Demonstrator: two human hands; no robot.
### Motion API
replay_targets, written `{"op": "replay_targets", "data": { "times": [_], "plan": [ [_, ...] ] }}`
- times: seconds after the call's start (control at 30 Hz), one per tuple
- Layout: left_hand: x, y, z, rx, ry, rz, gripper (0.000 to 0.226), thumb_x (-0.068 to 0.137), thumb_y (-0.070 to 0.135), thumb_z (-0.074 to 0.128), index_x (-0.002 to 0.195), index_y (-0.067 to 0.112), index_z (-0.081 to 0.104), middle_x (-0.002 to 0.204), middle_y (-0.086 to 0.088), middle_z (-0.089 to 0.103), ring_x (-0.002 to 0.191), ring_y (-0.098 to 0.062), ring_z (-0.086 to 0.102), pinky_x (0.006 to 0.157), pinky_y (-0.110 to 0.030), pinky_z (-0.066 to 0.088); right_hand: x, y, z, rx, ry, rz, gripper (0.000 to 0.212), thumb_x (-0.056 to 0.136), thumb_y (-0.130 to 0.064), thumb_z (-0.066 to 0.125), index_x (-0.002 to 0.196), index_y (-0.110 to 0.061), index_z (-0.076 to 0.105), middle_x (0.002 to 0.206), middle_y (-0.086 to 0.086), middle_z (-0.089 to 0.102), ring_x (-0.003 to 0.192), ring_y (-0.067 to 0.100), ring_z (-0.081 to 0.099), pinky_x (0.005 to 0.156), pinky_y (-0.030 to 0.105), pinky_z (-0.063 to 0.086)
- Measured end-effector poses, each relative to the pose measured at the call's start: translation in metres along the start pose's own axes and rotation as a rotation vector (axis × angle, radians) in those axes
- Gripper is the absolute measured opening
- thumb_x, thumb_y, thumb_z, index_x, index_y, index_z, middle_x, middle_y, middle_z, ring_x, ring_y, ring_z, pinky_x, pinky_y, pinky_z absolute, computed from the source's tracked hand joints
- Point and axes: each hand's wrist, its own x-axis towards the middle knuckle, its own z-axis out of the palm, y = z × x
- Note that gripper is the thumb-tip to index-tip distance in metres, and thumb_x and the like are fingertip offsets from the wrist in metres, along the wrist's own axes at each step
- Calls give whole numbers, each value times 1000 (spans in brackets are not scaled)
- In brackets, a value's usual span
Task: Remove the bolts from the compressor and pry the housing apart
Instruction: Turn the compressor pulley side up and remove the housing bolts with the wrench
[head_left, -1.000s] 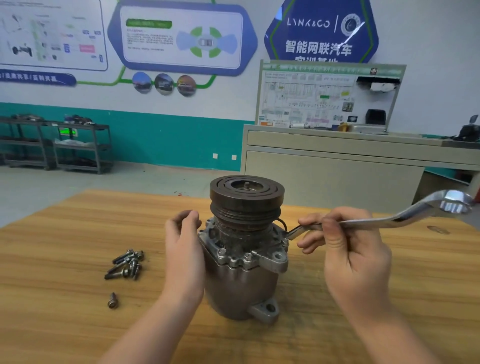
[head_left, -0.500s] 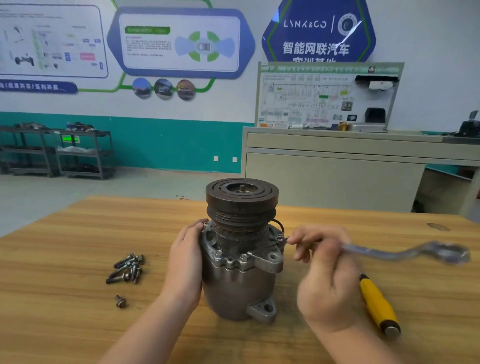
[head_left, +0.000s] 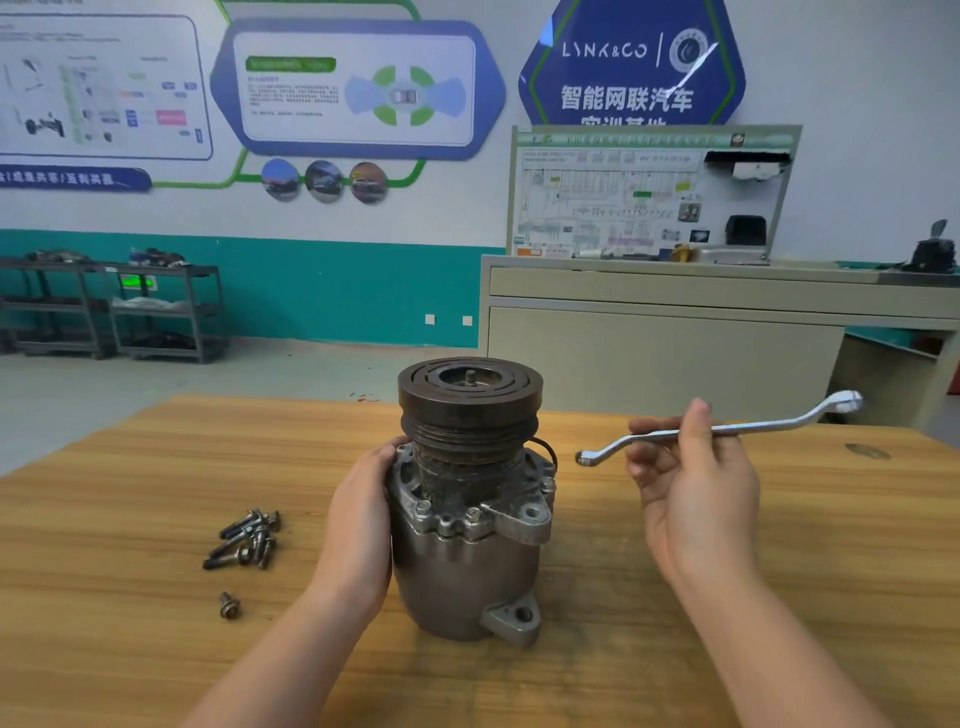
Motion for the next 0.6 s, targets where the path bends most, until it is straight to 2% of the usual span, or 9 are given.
{"op": "replay_targets", "data": {
  "times": [0.03, 0.13, 0.17, 0.23, 0.27, 0.37, 0.47, 0.53, 0.6],
  "plan": [
    [-1, 0, 0, 24, -6, 19, 33, 99, 27, 41, 106, 20, 73, 107, -3, 74, 107, -18, 66, 94, -41, 48, -6, 1, 2, -71, -31, -76, 26, 101, -29, 44, 82, -13, 53, 65, 6, 70, 45, 12, 59, 41, 19, 45],
    [-1, 1, 0, 80, 8, 88, 25, 98, 24, 46, 104, 25, 70, 96, 9, 75, 93, -3, 68, 76, -25, 51, -24, 3, 9, -238, -150, -285, 24, 97, -34, 50, 76, -31, 61, 72, 6, 71, 45, 15, 61, 40, 21, 45],
    [-1, 1, 0, 90, 7, 91, 24, 98, 24, 47, 104, 26, 70, 95, 10, 75, 92, -1, 68, 74, -23, 51, -29, 3, 10, -293, -196, -356, 24, 97, -36, 50, 75, -35, 61, 73, 5, 71, 46, 15, 62, 41, 21, 46],
    [-2, 1, -1, 80, -5, 65, 24, 98, 23, 47, 105, 25, 70, 99, 6, 75, 96, -6, 68, 82, -29, 51, -36, 4, 10, -380, -303, -491, 21, 97, -41, 48, 80, -37, 61, 72, 5, 68, 50, 15, 62, 46, 22, 46],
    [-2, 1, -2, 69, -3, 55, 24, 98, 23, 47, 105, 25, 71, 101, 4, 75, 99, -10, 68, 86, -33, 50, -39, 5, 8, -412, -360, -548, 22, 97, -43, 47, 83, -34, 61, 68, 5, 65, 51, 14, 61, 50, 22, 46],
    [1, 0, -3, 47, 19, 47, 24, 99, 20, 48, 106, 21, 71, 104, 0, 75, 105, -16, 67, 93, -37, 49, -45, 9, 7, -590, -462, -767, 42, 100, -39, 43, 82, -5, 62, 59, 2, 59, 56, 5, 58, 57, 19, 47],
    [4, -1, -4, 11, 7, 26, 24, 99, 19, 48, 110, 16, 69, 105, -4, 74, 106, -19, 67, 92, -37, 49, -50, 10, 9, -703, -475, -981, 49, 101, -33, 41, 78, 4, 64, 64, 6, 61, 62, 5, 55, 60, 13, 47],
    [4, -1, -4, -8, 0, 19, 24, 99, 18, 47, 109, 15, 69, 104, -4, 75, 103, -17, 68, 87, -34, 49, -52, 13, 10, -663, -478, -981, 48, 102, -32, 37, 82, 3, 63, 68, 8, 61, 66, 4, 55, 61, 11, 46],
    [3, 0, -4, -13, -9, 19, 24, 99, 18, 47, 107, 17, 69, 102, -3, 75, 99, -15, 69, 84, -32, 48, -55, 18, 11, -525, -392, -865, 32, 103, -33, 35, 92, -16, 60, 67, 1, 60, 59, 3, 51, 55, 12, 41]
  ]
}}
